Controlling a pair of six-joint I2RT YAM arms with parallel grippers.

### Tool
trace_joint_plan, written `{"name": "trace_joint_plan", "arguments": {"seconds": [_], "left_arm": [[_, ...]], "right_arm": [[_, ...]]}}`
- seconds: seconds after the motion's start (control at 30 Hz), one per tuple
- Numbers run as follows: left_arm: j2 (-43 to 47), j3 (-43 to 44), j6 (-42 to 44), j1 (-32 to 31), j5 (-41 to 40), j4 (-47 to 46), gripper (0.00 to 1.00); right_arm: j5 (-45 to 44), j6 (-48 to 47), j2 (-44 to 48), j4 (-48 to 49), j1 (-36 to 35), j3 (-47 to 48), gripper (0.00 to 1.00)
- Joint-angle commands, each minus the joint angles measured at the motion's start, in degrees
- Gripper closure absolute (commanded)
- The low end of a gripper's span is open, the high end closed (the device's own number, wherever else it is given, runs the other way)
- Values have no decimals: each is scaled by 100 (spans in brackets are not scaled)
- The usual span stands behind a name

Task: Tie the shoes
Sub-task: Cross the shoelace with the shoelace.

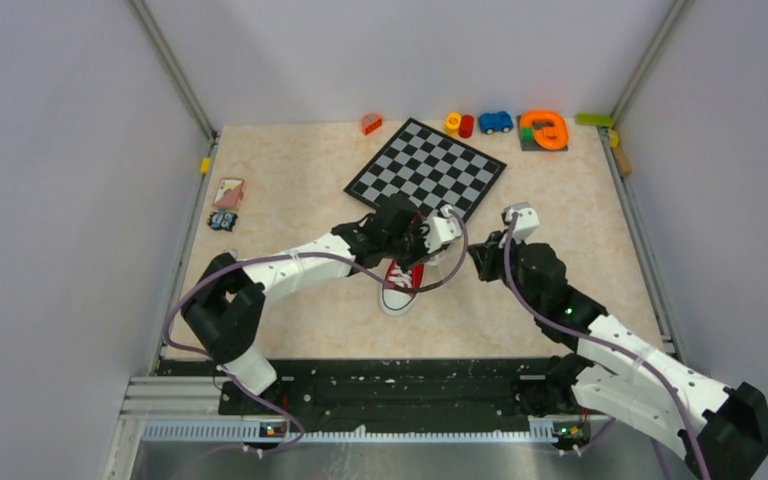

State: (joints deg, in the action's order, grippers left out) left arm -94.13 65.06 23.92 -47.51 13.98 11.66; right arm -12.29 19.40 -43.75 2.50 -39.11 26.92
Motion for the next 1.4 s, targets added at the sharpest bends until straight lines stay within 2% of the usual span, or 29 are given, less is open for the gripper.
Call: {"name": "trace_joint_plan", "arguments": {"seconds": [0.0,0.07,0.23,0.4,0.53,0.63,0.77,0.97,1.17,1.37], "left_arm": [[324,-110,162,12,-193,-214,71],[378,-190,179,10,-273,-283,70],[539,-447,389,17,-422,-392,60],[891,-1391,740,257,-347,-1854,49],[953,-1305,1014,557,247,-1526,49],[928,-1310,1332,591,325,-1369,51],[854,-1279,1349,719,470,-1403,52],[794,-1234,1536,727,746,-1350,51],[660,-1108,1707,731,1032,-1193,56],[498,-986,1915,733,1158,-810,53]], "right_arm": [[204,-143,-262,174,70,474,100],[242,-167,-344,297,75,502,100],[265,-195,-458,381,159,582,100],[481,-62,-594,631,269,589,100],[810,181,-937,566,328,885,100],[1072,447,-1299,235,366,1302,100],[1286,890,-1809,-225,391,1832,100],[1288,2264,-2037,-130,520,1910,100],[919,3789,-2168,372,607,1652,100],[413,5158,-2483,-101,606,1781,100]]}}
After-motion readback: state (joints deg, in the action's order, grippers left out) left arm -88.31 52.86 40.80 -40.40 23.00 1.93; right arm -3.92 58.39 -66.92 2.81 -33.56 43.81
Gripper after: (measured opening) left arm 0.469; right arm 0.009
